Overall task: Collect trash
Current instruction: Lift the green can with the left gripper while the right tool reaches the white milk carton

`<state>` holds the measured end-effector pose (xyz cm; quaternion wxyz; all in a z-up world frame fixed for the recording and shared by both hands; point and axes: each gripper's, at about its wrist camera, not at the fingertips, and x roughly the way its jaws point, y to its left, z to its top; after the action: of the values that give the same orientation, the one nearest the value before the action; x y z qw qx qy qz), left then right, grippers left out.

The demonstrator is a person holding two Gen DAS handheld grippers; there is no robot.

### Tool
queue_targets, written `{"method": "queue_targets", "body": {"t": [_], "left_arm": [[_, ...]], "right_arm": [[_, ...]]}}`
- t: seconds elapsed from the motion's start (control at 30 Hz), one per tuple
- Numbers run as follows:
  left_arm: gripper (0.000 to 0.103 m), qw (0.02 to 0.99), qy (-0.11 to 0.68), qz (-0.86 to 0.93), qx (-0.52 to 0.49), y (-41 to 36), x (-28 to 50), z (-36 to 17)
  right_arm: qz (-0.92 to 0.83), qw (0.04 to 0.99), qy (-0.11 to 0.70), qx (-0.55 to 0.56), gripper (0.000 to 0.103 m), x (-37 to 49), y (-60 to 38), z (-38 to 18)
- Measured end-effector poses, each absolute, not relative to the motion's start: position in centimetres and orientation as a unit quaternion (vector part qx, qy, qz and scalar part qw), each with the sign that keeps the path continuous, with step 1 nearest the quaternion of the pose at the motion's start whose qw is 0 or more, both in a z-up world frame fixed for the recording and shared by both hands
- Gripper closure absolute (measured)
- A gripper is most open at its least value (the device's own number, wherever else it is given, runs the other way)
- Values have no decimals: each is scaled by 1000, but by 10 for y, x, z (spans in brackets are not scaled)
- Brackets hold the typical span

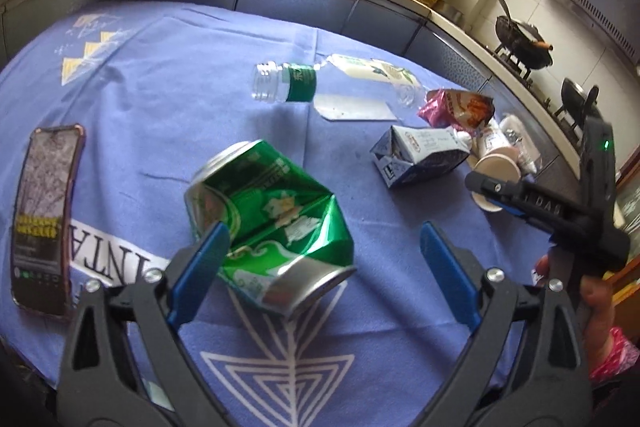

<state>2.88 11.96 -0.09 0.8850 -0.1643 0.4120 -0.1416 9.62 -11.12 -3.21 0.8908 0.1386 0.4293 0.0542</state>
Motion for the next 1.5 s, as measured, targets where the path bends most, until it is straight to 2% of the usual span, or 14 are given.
{"method": "queue_targets", "body": {"t": [0.13,0.3,0.9,1.0,1.13,1.2,1.3,1.5], "left_arm": [[11,851,434,-161,-248,133,44,-10],[11,836,449,-145,-280,139,56,-24],[12,833,451,-114,-301,167,62,-28],[20,832,461,-116,-285,158,63,-33],[39,829,478,-120,-262,145,64,-41],[44,828,481,-121,-260,140,63,-45],[56,831,478,-130,-255,135,62,-47],[59,835,473,-127,-250,132,61,-45]], "right_arm": [[53,890,431,137,36,97,-111,-33],[53,892,428,134,36,96,-111,-32],[48,891,430,138,36,98,-115,-33],[49,891,430,136,36,97,-114,-33],[49,892,428,133,36,98,-112,-31],[48,892,429,134,36,98,-113,-32],[48,890,431,136,36,100,-114,-33],[50,891,430,138,36,102,-115,-31]]}}
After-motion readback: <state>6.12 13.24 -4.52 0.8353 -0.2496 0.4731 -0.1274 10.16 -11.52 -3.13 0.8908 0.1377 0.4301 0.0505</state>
